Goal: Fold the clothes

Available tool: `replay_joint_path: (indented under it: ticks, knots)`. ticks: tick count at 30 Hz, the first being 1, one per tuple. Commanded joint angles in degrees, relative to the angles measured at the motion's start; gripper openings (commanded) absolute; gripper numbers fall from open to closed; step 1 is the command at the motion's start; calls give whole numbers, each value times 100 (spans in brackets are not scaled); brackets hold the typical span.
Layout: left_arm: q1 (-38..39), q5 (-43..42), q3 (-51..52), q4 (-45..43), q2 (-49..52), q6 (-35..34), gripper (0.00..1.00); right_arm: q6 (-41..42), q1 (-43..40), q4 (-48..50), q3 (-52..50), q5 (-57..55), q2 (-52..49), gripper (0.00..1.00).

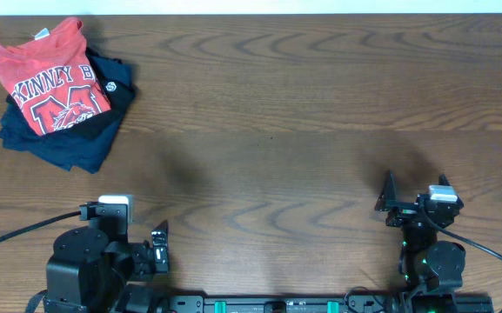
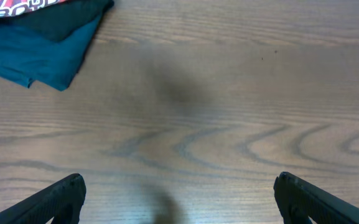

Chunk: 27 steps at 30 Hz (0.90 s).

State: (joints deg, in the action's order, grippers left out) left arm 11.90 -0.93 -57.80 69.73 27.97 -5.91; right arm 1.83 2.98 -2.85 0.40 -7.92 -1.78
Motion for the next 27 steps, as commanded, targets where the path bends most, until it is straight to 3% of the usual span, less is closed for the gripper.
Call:
replay_joint_path:
  ticks: [1, 27]
  knots:
    - [2, 70, -17, -7, 0, 52, 98, -107, -46, -83, -9, 66, -9, 99]
    - [-13, -15, 7, 50, -66, 57, 98, -107, -46, -70, -9, 66, -11, 99]
